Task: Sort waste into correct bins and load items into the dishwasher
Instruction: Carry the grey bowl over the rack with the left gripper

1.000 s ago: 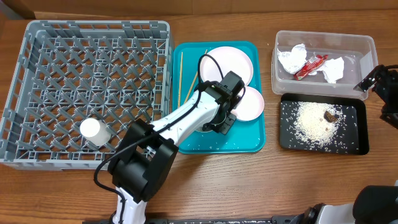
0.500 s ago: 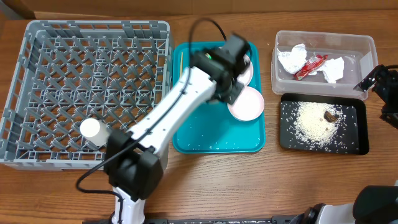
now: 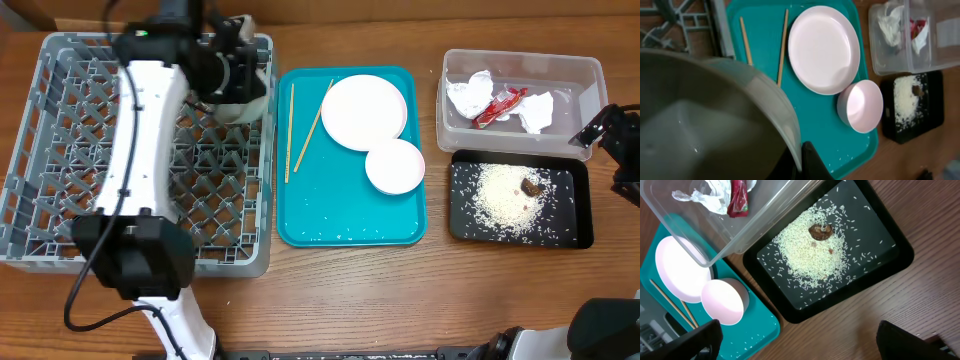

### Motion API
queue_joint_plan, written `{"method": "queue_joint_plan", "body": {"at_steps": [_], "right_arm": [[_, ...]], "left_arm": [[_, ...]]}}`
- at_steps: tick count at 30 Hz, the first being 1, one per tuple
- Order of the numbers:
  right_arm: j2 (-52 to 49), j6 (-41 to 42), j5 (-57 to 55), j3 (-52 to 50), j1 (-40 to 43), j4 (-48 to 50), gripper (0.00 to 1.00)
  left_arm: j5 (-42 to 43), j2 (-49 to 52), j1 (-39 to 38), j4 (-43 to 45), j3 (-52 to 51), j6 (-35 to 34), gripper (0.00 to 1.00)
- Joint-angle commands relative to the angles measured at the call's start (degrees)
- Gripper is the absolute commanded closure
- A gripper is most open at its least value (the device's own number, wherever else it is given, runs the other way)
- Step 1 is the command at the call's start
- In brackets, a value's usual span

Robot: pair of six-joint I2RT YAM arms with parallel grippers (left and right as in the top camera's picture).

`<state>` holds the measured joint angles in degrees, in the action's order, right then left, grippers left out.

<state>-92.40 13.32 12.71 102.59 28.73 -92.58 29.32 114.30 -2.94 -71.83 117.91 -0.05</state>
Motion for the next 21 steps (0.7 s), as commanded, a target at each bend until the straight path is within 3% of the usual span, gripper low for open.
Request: {"method": "queue_joint_plan", "body": {"at_steps": [1,21], "right_arm": [[1.16,0.15,0.42,0.87,-0.11,0.35,0.0],[1.16,0.13,0.42,0.87,-0.11,0.5,0.0]], "left_arm": [[12.68,-0.96,5.31,-1.57,0.46,4.5,0.96],[35.28,-0.57,24.28,-4.2,-15.74,18.86,0.96]]}}
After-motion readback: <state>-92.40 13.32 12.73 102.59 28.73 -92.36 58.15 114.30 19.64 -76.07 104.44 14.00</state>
